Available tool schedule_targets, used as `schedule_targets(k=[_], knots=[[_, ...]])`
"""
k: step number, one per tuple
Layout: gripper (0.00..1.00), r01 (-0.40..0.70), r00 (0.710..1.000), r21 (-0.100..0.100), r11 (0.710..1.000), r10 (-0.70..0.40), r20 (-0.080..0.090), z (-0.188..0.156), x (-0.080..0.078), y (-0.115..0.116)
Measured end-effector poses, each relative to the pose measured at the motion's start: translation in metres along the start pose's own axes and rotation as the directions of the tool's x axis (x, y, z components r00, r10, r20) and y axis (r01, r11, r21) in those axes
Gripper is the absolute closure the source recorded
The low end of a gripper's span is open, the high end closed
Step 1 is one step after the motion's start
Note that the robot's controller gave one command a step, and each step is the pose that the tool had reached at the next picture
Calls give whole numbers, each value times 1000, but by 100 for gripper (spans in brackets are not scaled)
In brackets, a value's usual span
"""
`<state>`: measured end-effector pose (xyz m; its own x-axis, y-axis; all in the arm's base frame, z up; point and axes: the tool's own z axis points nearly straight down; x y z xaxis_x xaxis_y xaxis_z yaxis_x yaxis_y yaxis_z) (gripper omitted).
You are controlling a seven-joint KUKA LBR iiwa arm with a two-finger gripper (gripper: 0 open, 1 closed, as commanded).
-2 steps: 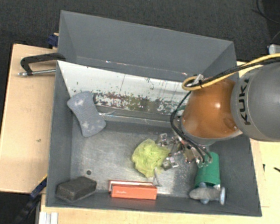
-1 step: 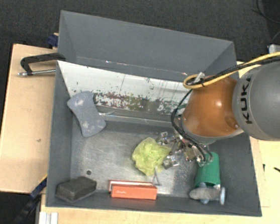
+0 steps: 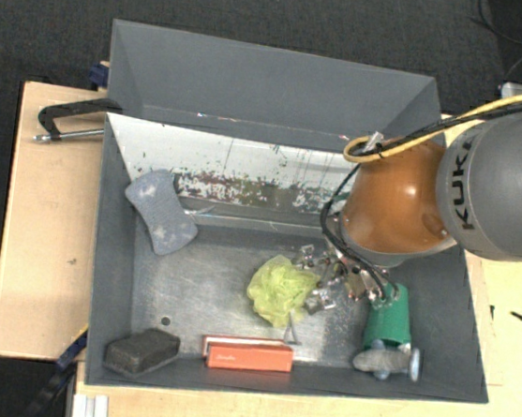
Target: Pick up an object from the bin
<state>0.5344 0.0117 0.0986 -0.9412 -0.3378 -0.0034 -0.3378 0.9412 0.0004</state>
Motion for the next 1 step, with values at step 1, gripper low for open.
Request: schedule_targets(k=[1], knots=[[100,0,1000,-2,1000,0,-6,-16,1,1]])
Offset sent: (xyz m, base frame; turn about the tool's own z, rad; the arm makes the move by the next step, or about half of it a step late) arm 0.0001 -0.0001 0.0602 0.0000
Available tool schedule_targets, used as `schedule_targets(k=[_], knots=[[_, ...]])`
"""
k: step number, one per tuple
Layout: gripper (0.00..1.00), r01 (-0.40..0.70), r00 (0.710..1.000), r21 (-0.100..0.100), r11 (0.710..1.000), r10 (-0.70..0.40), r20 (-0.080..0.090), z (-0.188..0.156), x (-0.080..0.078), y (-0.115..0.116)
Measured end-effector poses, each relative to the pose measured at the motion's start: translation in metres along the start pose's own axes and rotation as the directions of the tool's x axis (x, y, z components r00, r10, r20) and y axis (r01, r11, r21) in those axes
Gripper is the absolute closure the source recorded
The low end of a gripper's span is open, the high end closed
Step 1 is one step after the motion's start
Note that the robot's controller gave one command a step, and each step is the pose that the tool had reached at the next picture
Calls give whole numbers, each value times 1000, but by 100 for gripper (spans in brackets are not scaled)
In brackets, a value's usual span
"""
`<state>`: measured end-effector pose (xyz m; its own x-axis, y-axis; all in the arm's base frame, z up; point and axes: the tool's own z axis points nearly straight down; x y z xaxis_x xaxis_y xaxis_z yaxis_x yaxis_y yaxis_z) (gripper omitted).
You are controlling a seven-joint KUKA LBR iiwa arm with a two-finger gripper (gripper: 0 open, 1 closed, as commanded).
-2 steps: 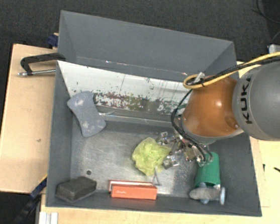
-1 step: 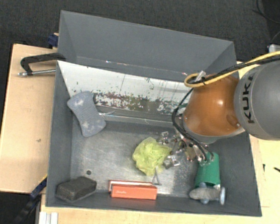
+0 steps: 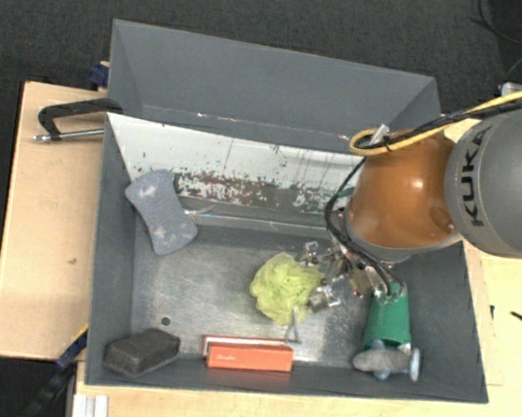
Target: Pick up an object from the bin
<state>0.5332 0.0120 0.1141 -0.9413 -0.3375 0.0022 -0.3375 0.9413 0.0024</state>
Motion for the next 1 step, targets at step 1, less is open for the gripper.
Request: schedule_targets(k=[1], knots=[[100,0,1000,2,1000,0,6,-19,-2,0]])
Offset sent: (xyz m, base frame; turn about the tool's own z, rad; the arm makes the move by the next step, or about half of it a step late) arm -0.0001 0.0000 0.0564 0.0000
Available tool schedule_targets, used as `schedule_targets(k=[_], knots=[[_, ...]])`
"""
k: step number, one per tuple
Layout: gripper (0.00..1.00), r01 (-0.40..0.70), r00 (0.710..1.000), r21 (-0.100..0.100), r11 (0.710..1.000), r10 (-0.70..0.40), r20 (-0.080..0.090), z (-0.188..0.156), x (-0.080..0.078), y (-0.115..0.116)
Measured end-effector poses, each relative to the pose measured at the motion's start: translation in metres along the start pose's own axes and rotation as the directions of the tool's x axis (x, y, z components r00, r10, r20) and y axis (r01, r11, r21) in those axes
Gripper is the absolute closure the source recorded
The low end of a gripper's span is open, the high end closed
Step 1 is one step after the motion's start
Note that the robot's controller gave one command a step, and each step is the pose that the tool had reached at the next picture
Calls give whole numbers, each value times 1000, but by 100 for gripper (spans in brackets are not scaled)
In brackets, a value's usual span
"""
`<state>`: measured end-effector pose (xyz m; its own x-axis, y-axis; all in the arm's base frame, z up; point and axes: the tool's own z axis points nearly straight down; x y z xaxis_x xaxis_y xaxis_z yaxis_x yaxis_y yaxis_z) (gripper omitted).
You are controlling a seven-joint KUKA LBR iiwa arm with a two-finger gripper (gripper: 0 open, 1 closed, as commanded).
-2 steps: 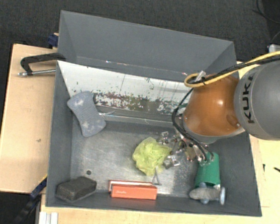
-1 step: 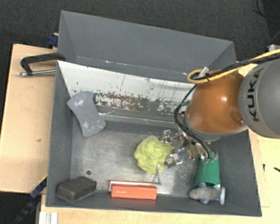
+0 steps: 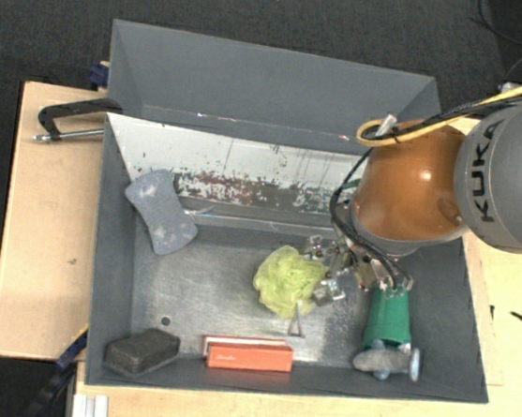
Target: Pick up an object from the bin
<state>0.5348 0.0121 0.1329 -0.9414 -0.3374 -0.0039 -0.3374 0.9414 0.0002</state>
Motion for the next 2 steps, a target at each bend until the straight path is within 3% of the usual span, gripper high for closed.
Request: schedule_targets(k=[2], knots=[[100,0,1000,2,1000,0,4,-22,-1,0]])
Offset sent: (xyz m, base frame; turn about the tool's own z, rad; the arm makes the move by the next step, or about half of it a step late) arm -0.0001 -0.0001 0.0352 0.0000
